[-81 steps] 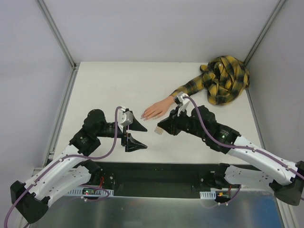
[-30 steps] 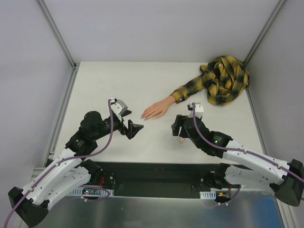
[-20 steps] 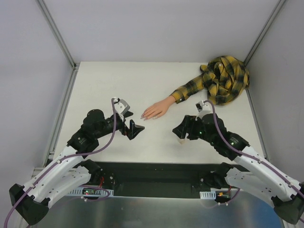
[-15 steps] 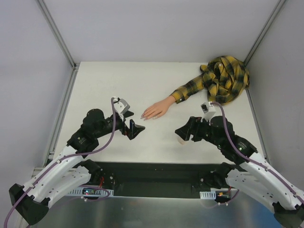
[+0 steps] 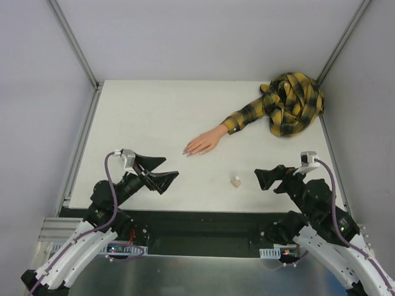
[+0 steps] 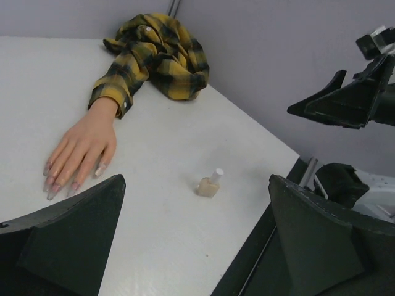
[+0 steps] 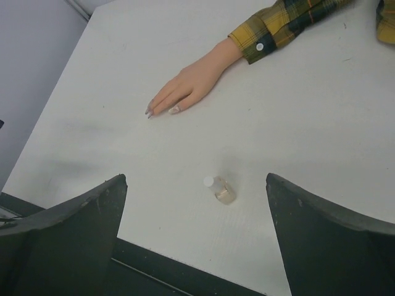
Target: Paint the nails
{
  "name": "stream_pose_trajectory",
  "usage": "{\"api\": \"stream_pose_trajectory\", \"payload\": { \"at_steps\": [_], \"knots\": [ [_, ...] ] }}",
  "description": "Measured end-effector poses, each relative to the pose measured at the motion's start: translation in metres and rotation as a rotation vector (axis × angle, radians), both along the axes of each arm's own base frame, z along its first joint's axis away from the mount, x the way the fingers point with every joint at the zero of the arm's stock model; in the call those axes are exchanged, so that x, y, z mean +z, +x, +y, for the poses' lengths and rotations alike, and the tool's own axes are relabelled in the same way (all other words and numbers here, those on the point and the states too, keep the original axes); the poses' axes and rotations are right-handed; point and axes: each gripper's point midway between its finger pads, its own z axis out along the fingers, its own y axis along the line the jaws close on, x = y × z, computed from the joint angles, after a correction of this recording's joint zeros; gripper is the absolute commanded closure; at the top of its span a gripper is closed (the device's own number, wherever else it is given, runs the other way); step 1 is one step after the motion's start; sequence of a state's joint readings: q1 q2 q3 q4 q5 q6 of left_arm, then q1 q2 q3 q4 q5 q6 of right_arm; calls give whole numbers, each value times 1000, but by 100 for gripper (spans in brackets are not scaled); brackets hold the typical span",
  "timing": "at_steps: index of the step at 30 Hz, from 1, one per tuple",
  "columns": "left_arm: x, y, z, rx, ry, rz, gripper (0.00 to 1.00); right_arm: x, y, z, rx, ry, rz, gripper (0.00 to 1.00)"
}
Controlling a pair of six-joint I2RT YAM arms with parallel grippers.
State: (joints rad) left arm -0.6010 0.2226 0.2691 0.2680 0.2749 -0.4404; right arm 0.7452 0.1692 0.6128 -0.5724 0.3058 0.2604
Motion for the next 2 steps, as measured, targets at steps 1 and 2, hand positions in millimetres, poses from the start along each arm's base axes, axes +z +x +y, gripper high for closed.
{"api": "stream_pose_trajectory", "payload": {
  "at_steps": [1,2],
  "knots": [
    [-7,-2,2,5,-32,7,1,-2,1,0,-2,-1,-3,3],
    [-13,-2,3,10,-61,12,1,-7,1,0,-3,-8,4,3]
  ]
}}
